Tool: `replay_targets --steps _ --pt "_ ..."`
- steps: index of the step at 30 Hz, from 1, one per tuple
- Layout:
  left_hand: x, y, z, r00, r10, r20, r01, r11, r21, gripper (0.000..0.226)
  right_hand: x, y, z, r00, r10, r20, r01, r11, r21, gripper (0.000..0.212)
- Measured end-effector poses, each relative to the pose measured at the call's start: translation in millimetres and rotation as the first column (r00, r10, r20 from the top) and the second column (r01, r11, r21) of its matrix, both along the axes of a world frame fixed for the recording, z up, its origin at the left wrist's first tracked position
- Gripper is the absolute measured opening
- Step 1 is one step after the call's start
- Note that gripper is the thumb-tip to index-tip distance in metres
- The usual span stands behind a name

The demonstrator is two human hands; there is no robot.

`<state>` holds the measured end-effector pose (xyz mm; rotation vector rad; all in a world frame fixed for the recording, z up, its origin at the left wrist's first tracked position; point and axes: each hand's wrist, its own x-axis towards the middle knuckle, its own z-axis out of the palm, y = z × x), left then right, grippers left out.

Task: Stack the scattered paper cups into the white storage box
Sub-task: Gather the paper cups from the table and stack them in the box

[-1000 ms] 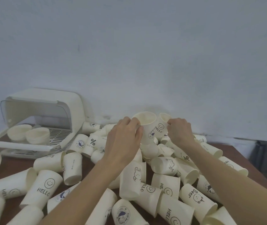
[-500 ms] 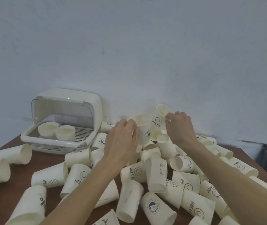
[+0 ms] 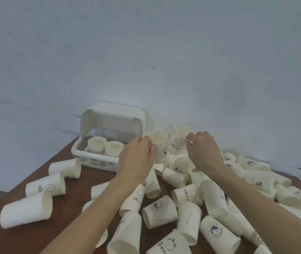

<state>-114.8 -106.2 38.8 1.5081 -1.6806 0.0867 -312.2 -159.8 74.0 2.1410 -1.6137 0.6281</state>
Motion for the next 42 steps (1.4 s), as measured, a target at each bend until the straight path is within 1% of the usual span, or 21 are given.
replay_targets --steps 7,10,15,19,22,28,32,42 --pt "58.4 7.1 -2.8 0.999 0.035 0.021 -0.035 0.999 0.021 0.022 52.7 15.0 -1.1 0.998 0.06 0.018 -0.061 0.996 0.066 0.025" --pt "79.8 10.7 -5.0 0.999 0.045 0.011 -0.046 0.998 0.043 0.021 72.8 17.3 -5.0 0.996 0.089 0.008 -0.089 0.991 0.098 0.023" --pt "112.9 11.2 -7.9 0.996 0.088 0.005 -0.089 0.994 0.057 0.021 105.0 16.1 -11.9 0.993 0.116 0.036 -0.121 0.981 0.153 0.021" --pt "136.8 9.6 -13.2 0.988 0.156 0.002 -0.156 0.986 0.056 0.019 133.9 8.4 -12.5 0.988 0.139 0.06 -0.147 0.975 0.167 0.023" --pt "151.6 10.6 -18.2 0.979 0.206 -0.003 -0.205 0.977 0.064 0.018 156.7 -0.7 -14.6 0.986 0.158 0.058 -0.164 0.976 0.141 0.023" --pt "166.0 11.5 -27.5 0.968 0.25 -0.014 -0.249 0.965 0.079 0.018 185.4 -23.6 -25.8 0.986 0.147 0.08 -0.155 0.984 0.094 0.025" --pt "169.6 7.9 -32.5 0.965 0.262 -0.013 -0.259 0.961 0.092 0.019 196.3 -37.1 -34.7 0.99 0.106 0.094 -0.118 0.984 0.134 0.023" --pt "176.4 -1.4 -41.0 0.963 0.268 -0.028 -0.265 0.96 0.093 0.02 204.7 -52.8 -67.8 0.991 0.116 0.065 -0.128 0.967 0.222 0.019"
